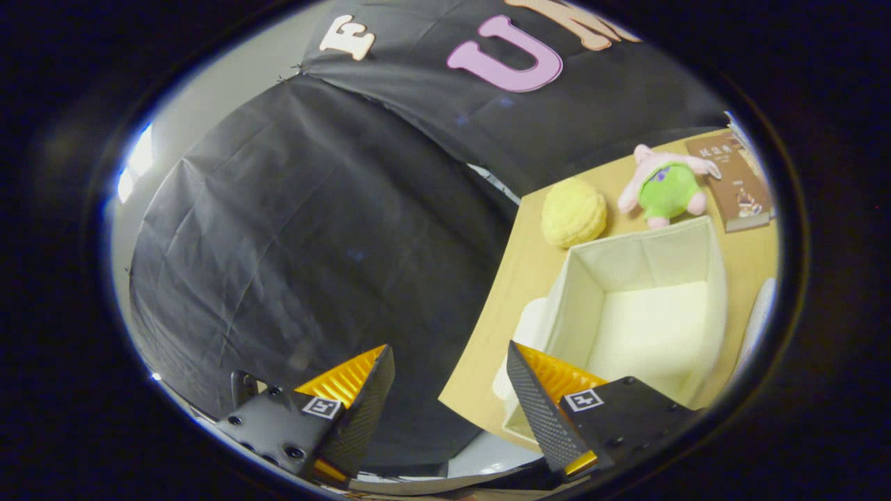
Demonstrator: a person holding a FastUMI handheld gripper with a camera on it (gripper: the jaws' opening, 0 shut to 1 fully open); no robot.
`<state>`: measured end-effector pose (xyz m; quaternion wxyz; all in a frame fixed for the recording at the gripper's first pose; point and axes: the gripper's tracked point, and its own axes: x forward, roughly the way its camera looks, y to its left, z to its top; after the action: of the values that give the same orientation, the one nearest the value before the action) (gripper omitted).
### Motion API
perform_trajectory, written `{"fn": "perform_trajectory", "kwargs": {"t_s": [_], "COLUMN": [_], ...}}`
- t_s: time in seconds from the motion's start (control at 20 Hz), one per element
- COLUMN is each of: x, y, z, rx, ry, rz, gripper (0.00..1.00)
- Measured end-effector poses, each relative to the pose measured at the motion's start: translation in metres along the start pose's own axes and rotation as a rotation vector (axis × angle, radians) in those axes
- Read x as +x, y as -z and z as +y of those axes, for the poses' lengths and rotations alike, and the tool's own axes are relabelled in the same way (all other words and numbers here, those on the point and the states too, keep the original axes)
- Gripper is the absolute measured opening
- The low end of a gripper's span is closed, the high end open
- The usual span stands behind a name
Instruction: Open the storage box then place both shoes into the box .Put the left shoe in first, then the right shoe, with the right side of both shoes facing outward in a uniform manner.
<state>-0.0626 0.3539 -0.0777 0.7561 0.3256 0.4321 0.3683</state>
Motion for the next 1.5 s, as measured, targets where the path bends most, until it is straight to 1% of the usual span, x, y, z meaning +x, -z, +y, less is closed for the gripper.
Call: {"fn": "perform_trajectory", "kwargs": {"t_s": [0.1,0.35,0.55,0.7,0.9,1.15,1.3,1.5], "x": [-0.022,-0.084,-0.135,-0.166,-0.193,-0.202,-0.203,-0.2], "y": [-0.013,-0.035,-0.049,-0.05,-0.037,-0.009,0.007,0.026], "z": [-0.019,-0.078,-0.134,-0.174,-0.23,-0.297,-0.328,-0.36], "rx": [-0.029,-0.093,-0.172,-0.214,-0.26,-0.316,-0.356,-0.381], "ry": [0.034,0.164,0.302,0.393,0.497,0.579,0.612,0.623], "rz": [-0.05,-0.137,-0.201,-0.208,-0.163,-0.042,0.048,0.16], "gripper": [1.0,1.0,1.0,1.0,1.0,1.0,1.0,1.0]}}
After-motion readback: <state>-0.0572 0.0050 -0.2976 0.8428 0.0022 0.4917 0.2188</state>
